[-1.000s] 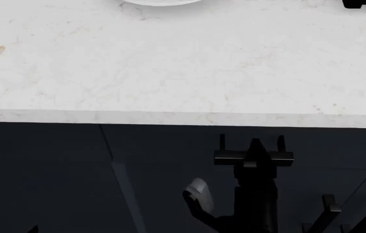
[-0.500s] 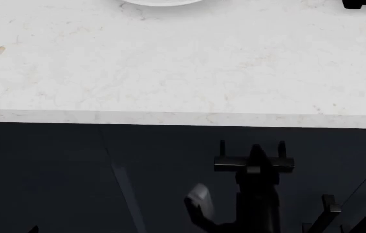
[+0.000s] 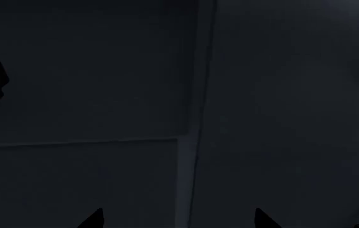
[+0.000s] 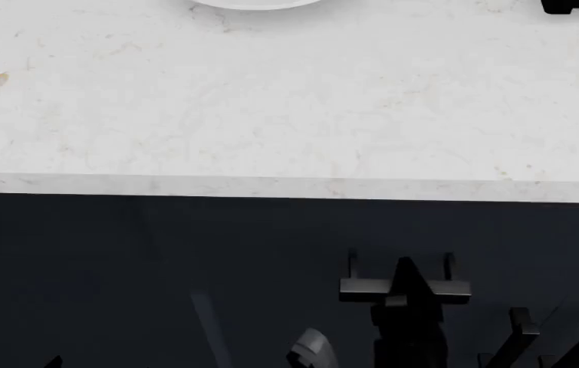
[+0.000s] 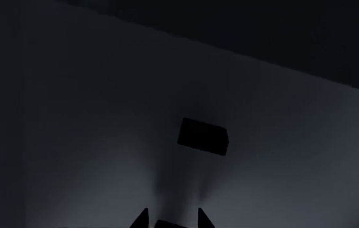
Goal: Open the right drawer.
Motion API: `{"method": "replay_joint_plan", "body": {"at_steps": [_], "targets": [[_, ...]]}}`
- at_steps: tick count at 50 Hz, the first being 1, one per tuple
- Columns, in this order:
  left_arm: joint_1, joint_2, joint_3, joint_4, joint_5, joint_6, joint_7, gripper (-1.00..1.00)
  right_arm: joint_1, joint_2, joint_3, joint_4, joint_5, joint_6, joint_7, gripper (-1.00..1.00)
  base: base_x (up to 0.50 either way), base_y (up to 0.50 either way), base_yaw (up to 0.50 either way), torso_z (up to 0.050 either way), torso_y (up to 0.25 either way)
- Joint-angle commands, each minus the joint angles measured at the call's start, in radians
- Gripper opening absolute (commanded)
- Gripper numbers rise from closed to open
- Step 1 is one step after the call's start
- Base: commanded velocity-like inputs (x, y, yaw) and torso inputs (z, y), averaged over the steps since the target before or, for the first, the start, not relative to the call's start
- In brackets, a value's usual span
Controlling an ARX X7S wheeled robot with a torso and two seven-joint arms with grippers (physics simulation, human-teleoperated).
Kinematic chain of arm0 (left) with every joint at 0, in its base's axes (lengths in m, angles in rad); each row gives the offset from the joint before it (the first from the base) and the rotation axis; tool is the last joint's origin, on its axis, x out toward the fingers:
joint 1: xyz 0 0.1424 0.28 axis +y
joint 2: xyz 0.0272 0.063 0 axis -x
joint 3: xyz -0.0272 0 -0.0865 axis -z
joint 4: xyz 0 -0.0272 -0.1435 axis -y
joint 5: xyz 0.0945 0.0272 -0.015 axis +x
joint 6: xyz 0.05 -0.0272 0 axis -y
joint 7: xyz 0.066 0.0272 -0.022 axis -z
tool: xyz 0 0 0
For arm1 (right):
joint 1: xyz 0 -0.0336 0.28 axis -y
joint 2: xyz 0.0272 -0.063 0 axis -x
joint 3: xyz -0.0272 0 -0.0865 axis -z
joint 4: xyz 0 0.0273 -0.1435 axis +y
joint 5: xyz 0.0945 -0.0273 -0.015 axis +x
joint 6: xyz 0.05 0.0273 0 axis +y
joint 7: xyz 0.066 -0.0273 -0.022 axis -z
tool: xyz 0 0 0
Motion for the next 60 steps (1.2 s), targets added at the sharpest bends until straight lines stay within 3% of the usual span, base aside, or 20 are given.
{"method": "replay_joint_plan", "body": {"at_steps": [1,35,60], "targets": [[0.000,-0.002,0.003,-0.002,-0.001,0.004,-0.002,1.00,-0.069,0.031,-0.053,-0.122,-0.066,0.051,-0.034,-1.00,0.00,0.00,0.00,0.000,0.000],[-0.003,-0.007,0.015,-0.005,0.000,0.007,-0.014,1.00,-0.168,0.110,-0.104,-0.394,-0.223,0.176,-0.169,-1.00,0.00,0.00,0.00,0.000,0.000],[-0.002,-0.014,0.019,0.007,-0.005,0.002,-0.026,1.00,-0.176,0.124,-0.109,-0.428,-0.258,0.189,-0.178,-1.00,0.00,0.00,0.00,0.000,0.001]]}}
